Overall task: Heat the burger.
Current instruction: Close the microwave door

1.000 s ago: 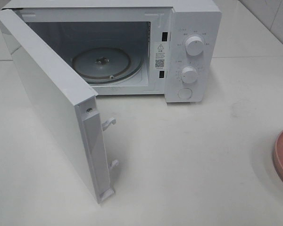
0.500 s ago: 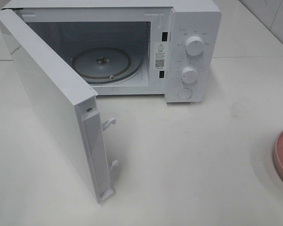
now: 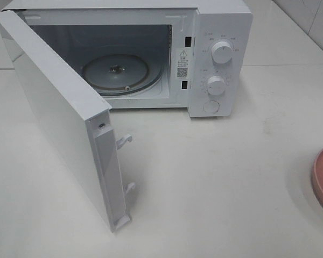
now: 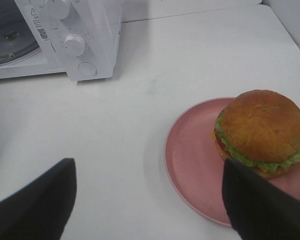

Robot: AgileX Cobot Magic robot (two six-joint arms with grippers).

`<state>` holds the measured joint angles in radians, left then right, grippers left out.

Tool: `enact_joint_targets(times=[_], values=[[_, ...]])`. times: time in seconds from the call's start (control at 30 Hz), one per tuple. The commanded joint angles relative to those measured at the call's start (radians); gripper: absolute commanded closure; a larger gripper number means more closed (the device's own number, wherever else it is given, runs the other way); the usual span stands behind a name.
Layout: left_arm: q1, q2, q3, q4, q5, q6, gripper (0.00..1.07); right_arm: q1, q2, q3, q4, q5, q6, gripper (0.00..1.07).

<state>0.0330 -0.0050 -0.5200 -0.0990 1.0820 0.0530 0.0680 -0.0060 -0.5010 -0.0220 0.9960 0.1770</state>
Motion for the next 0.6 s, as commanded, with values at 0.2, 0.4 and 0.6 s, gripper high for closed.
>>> enact_joint_targets(times=[0.2,0.4,0.6], values=[[0.000,-0.005,0.003,0.016,-0.013,-0.021,0.08,-0.006,-0.025,0.001,-0.001,0.001,-0.008,0.31],[0.000,-0.005,0.001,-0.001,-0.017,-0.021,0.08,-0.006,-0.025,0.001,-0.001,0.001,-0.008,0.31],[0.000,-0.003,-0.025,0.012,-0.088,-0.021,0.15,-0.006,-0.025,0.001,-0.001,0.001,-0.008,0.31]])
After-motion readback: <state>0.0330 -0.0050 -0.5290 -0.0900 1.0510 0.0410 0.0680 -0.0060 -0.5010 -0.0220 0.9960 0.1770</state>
